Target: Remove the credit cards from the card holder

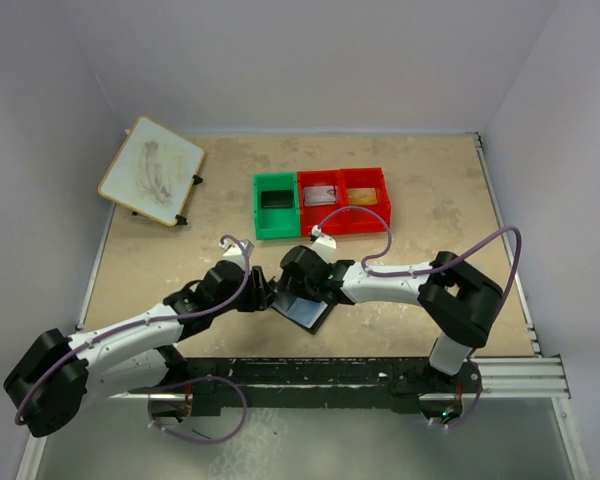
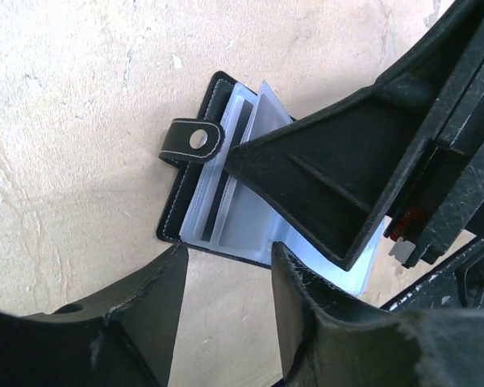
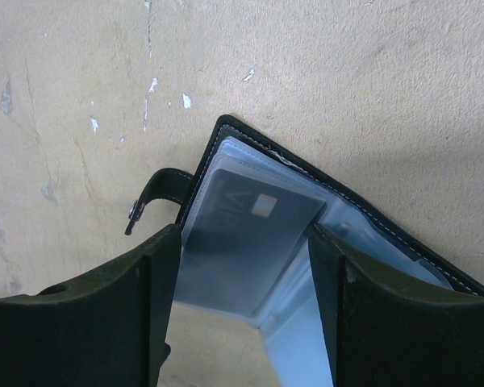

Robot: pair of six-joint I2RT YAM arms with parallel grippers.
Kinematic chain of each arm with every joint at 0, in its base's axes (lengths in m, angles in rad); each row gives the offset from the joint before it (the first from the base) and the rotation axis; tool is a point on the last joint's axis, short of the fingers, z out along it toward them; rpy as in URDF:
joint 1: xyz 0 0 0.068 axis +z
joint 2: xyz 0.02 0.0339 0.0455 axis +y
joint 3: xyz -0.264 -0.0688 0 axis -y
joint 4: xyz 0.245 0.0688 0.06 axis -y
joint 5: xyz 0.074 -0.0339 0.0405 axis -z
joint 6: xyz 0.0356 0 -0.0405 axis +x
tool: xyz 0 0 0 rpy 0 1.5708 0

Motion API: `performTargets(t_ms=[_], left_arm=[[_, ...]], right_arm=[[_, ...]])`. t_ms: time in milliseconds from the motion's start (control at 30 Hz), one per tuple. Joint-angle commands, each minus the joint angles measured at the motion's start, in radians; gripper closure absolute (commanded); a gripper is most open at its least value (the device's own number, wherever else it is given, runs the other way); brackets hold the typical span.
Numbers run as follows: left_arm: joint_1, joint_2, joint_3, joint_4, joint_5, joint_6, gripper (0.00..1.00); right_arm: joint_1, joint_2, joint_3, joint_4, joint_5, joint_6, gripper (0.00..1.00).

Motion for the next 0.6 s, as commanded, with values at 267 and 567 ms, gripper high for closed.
performTargets(t_ms=[267,567], left_arm=[[-0.003,0.069,-0.016,0.188,0.003,0.025,0.68],[-0.002,0.088,-0.042,0.194,-0.018,0.024,0.7]], right_arm=[[0.003,0.0,-0.022,-0.011,-0.034,0.018,0.34],[0.002,-0.003,-0.018,-0.011,-0.034,0.017,0.34]])
